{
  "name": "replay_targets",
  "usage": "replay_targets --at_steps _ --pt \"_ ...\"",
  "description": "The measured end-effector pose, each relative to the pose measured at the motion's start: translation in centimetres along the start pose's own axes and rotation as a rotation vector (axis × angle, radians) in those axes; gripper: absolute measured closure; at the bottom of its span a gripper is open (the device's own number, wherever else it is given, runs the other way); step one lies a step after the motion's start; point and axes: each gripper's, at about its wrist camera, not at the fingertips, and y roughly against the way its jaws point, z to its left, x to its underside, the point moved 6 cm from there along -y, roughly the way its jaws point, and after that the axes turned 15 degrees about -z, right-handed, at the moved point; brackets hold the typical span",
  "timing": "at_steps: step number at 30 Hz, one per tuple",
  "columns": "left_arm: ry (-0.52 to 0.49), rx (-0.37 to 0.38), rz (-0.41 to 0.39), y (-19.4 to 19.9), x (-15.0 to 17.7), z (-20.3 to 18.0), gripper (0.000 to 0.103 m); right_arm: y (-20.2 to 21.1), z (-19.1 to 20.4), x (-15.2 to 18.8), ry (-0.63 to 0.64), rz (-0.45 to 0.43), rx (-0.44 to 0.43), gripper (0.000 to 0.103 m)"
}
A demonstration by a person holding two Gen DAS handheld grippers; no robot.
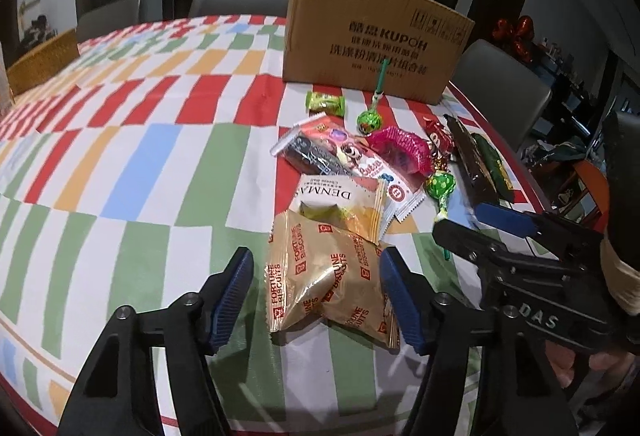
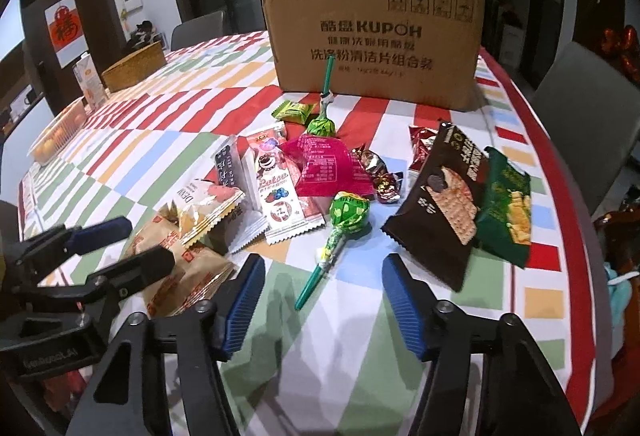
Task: Organize snacks
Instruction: 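Grasp the Fortune Biscuits packet with the left tool while the right tool grasps the green lollipop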
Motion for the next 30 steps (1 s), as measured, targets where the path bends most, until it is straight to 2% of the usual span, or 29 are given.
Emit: replay_targets --at_steps 6,7,8,12,17,25,30 --pt "0.045 0.032 0.014 -0.5 0.1 0.1 0.049 -1.5 0.1 -0.3 -0.007 0.008 -0.01 0.051" --pt "0.049 0.035 0.015 -0.6 0.1 0.1 0.051 -1.7 0.1 -0.4 -0.007 0.009 -0.009 0.052" --pt "0.053 0.044 0.015 -0.6 0.1 0.1 0.058 -1.8 0.1 -0.4 -0.008 0.009 -0.01 0.052" --pt "0.048 0.056 0.0 -0.3 -0.1 -0.4 0.063 -2.5 0.0 -0.7 -0.011 0.009 -0.004 0.055" --pt "-0.004 0.05 -0.042 0.6 -0.8 -1.2 0.065 -3.3 -0.4 -1.0 -0.018 0.01 0.008 0.063" --pt "-0.026 0.065 -0.072 1.5 -1.6 -2.2 0.066 -3.8 -0.6 -1.3 -0.021 0.002 0.016 0.077" --pt "-0.038 0.048 -0.097 2.3 -2.2 -2.5 0.066 -3.8 -0.6 -1.3 -0.023 -0.004 0.013 0.078"
